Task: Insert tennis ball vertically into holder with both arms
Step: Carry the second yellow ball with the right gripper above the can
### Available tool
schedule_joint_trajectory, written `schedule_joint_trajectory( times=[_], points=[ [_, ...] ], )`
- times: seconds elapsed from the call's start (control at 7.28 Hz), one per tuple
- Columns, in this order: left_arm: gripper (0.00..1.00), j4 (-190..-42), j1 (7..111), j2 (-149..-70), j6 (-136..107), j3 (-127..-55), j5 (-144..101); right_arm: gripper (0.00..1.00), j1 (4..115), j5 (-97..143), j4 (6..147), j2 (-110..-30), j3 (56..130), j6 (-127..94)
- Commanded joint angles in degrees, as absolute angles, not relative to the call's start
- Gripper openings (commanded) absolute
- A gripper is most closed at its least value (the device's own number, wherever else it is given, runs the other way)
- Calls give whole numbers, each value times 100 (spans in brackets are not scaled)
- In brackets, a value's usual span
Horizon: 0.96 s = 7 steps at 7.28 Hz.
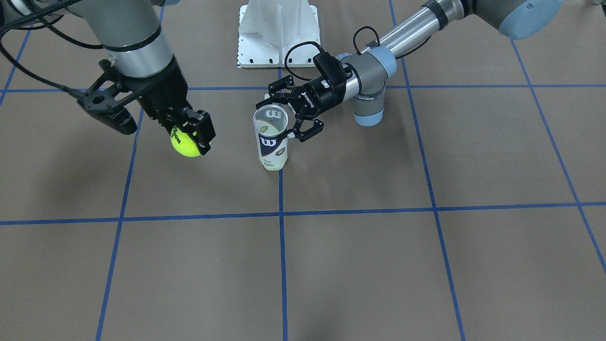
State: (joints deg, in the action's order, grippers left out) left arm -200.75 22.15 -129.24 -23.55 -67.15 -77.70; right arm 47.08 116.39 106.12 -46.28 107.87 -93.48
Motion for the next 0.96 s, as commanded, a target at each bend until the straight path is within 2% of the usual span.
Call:
schedule_joint_trajectory(
  times=[0.0, 0.82],
  points=[
    [90, -20074, 2215, -12929, -2355, -6715, -7770, 0, 4229, 11602, 10635, -4307, 10828, -9659],
    [87, -20074, 2215, -12920, -2355, -6715, -7770, 0, 3656, 11276, 10539, -4087, 10565, -9624]
  ],
)
